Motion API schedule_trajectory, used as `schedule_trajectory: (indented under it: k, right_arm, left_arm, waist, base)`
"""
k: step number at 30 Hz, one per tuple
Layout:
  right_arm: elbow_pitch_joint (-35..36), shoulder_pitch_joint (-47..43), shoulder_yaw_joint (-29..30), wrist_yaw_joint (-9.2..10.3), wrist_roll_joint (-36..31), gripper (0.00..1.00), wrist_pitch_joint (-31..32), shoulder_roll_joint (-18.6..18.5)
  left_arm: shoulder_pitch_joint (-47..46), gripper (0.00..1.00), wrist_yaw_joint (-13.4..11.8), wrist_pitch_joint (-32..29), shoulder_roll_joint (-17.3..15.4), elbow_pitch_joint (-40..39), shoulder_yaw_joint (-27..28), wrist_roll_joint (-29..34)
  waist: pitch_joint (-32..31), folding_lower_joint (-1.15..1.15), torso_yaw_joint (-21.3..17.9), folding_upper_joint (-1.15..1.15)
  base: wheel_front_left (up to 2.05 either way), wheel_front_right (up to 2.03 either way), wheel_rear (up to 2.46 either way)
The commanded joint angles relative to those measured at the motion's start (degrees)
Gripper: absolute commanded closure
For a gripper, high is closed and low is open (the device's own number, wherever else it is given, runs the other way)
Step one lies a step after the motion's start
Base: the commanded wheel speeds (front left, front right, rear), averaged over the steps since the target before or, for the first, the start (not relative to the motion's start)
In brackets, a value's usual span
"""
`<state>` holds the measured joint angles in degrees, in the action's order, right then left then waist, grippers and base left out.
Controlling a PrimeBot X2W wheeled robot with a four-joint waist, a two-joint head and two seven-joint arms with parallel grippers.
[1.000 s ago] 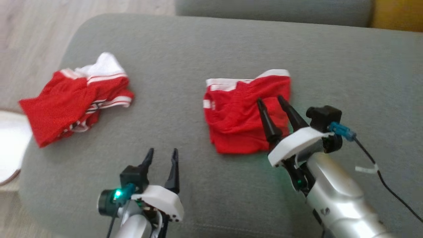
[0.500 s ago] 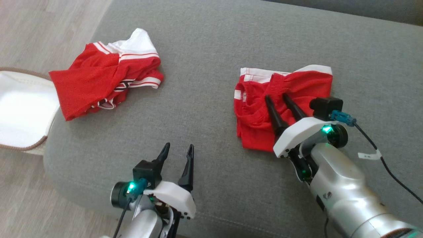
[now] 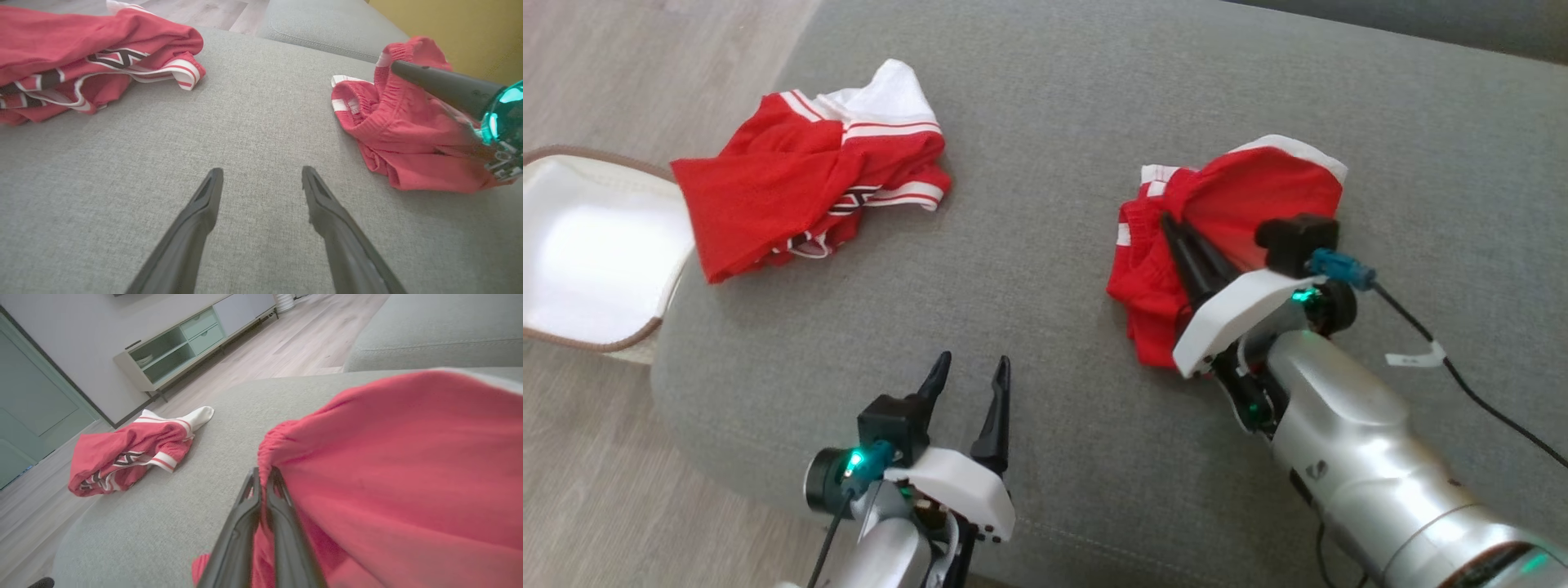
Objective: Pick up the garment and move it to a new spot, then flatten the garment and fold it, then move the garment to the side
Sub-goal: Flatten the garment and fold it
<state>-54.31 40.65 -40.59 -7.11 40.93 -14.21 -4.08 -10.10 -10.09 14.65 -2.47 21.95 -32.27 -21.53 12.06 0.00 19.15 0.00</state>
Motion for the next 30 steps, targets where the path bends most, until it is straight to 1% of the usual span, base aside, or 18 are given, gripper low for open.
schedule_trajectory:
  k: [1,2,3,5,9,11,13,16,19,21,24,27,30]
  right_arm:
    - [1.2,1.2,-1.5,-0.37,0.3,1.0,-0.6,1.2]
    - [0.9,1.1,-2.2,-0.37,0.6,0.98,-0.4,1.2]
    - [1.0,0.9,-3.1,-0.37,1.1,0.71,-0.2,1.2]
    - [0.7,0.8,-4.3,-0.37,1.9,0.0,-0.2,1.2]
    - [1.2,0.3,-7.9,-0.37,4.0,0.0,1.7,1.2]
    - [1.3,0.4,-8.5,-0.37,4.2,0.0,1.7,1.2]
    - [1.2,0.6,-9.4,-0.37,4.3,0.0,1.2,1.2]
    - [1.2,0.8,-9.9,-0.37,3.7,0.0,0.1,1.2]
    - [1.4,0.1,-8.3,-0.37,3.6,0.0,-0.6,1.2]
    - [1.9,-0.2,-5.0,-0.37,3.0,0.0,-0.7,1.1]
    - [4.7,-1.6,2.5,-0.37,-1.1,0.0,-0.8,0.1]
    - [8.5,-5.0,11.3,-0.37,-6.9,0.0,-0.8,-0.7]
    - [12.7,-9.6,19.7,-0.37,-13.2,0.0,-0.8,-0.6]
  left_arm:
    - [-2.1,0.0,-0.2,0.3,-0.4,-1.8,1.4,-0.3]
    - [-2.2,0.0,-0.2,0.3,-0.4,-1.7,1.3,-0.4]
    - [-2.2,0.0,-0.3,0.3,-0.4,-1.7,1.2,-0.5]
    - [-2.4,0.0,-0.4,0.3,-0.4,-1.6,1.2,-0.6]
    - [-3.2,0.0,-0.8,0.3,-0.4,-1.2,1.5,-0.4]
    - [-3.3,0.0,-0.9,0.3,-0.4,-1.2,1.7,-0.3]
    - [-3.6,0.0,-1.0,0.3,-0.4,-1.2,2.2,-0.1]
    - [-3.7,0.0,-1.2,0.3,-0.4,-1.0,3.2,0.4]
    - [-3.6,0.0,-1.2,0.3,-0.4,-0.8,4.4,1.0]
    - [-3.5,0.0,-1.2,0.3,-0.4,-0.9,5.4,1.7]
    - [-3.0,0.0,-1.5,0.3,-0.4,-0.9,7.0,3.2]
    - [-2.3,0.0,-2.2,0.3,-0.4,-0.9,8.9,4.3]
    - [-1.5,0.0,-2.5,0.3,-0.4,-0.6,10.5,5.7]
  waist:
    - [0.0,0.0,0.4,0.0]
    - [-0.1,0.0,0.5,0.0]
    - [0.0,0.0,0.7,0.0]
    - [0.0,0.0,0.7,0.0]
    - [-0.2,0.0,-0.4,0.0]
    - [-0.5,0.0,-1.0,0.0]
    - [-0.8,0.0,-2.4,0.0]
    - [-1.7,0.0,-4.8,0.0]
    - [-2.8,0.0,-7.4,0.0]
    - [-3.5,0.0,-9.3,0.0]
    - [-4.5,0.0,-12.1,0.0]
    - [-5.5,0.0,-14.5,0.0]
    - [-6.5,0.0,-16.2,0.0]
  base:
    - [0.0,0.0,0.0]
    - [0.0,0.0,0.0]
    - [0.0,0.0,0.0]
    - [0.0,0.0,0.0]
    - [0.0,0.0,0.0]
    - [0.0,0.0,0.0]
    - [0.0,0.0,0.0]
    - [0.0,0.0,0.0]
    - [0.0,0.0,0.0]
    - [0.0,0.0,0.0]
    - [0.0,0.0,0.0]
    - [0.0,0.0,0.0]
    - [0.0,0.0,0.0]
